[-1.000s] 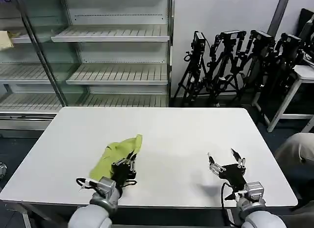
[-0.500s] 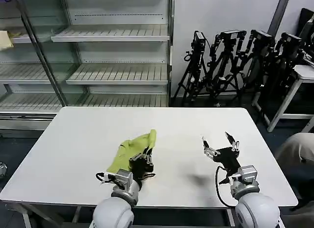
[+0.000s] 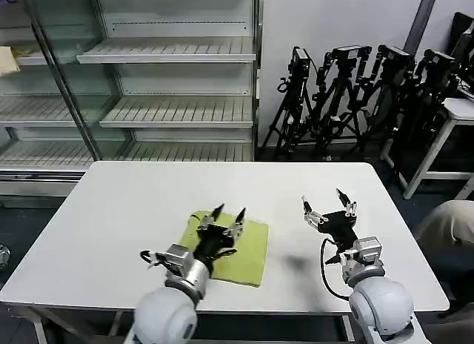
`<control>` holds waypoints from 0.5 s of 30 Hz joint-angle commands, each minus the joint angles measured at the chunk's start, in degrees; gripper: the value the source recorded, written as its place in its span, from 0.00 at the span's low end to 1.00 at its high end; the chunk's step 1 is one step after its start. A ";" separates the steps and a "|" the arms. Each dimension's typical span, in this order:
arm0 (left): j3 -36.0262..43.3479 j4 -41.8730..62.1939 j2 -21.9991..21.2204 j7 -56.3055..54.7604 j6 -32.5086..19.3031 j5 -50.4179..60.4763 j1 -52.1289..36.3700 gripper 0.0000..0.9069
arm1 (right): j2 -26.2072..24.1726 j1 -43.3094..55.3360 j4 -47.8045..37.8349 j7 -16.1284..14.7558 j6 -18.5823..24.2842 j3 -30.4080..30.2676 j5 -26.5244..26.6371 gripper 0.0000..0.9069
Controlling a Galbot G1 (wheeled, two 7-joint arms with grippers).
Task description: Fold and organize the clothes.
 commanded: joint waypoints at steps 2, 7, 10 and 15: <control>-27.30 10.53 12.51 14.49 -12.05 3.36 0.81 1.00 | 1.49 4.51 -5.54 -1.07 1.06 -1.37 -1.21 1.00; -31.89 15.94 15.66 20.39 -18.88 3.57 0.72 1.00 | 1.64 5.14 -6.67 -1.63 1.17 -1.44 -2.17 1.00; -32.22 17.30 16.06 21.95 -20.38 4.21 0.56 1.00 | 1.26 4.37 -6.41 -1.64 1.18 -0.85 -2.58 1.00; -31.17 17.84 15.60 22.49 -21.14 4.35 0.02 1.00 | 0.87 2.61 -5.24 -1.47 0.05 0.26 -5.12 1.00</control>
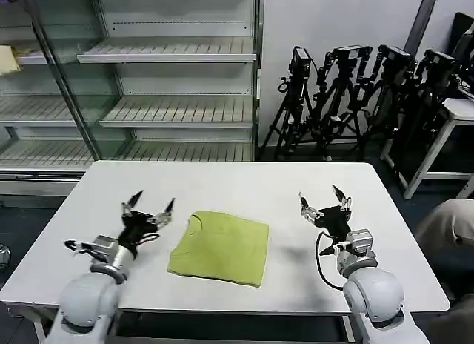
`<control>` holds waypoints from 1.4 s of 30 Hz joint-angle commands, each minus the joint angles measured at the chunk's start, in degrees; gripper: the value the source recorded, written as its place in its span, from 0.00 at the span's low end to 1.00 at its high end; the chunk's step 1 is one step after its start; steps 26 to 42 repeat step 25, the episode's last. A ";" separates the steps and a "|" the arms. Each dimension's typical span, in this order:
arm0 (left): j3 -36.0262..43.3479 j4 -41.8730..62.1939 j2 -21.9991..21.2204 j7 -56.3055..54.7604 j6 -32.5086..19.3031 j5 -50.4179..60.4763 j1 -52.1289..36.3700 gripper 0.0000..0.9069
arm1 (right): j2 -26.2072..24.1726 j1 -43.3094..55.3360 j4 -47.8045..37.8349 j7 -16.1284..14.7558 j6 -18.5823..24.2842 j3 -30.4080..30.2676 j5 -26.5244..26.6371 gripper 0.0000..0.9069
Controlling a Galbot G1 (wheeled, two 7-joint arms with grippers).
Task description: Fold and organize the clothes.
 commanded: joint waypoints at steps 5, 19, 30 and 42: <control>-7.77 6.13 3.84 8.08 -8.76 1.09 -0.56 1.00 | 0.03 -1.10 -0.86 -0.75 0.83 1.67 -3.60 1.00; -7.06 8.79 2.84 8.70 -16.58 4.57 -0.84 1.00 | -0.56 0.50 -4.05 -1.09 6.65 1.82 -4.97 1.00; -6.87 8.95 2.64 9.51 -17.10 4.62 -1.10 1.00 | -0.84 0.02 -4.75 -1.26 6.67 2.08 -5.08 1.00; -6.87 8.95 2.64 9.51 -17.10 4.62 -1.10 1.00 | -0.84 0.02 -4.75 -1.26 6.67 2.08 -5.08 1.00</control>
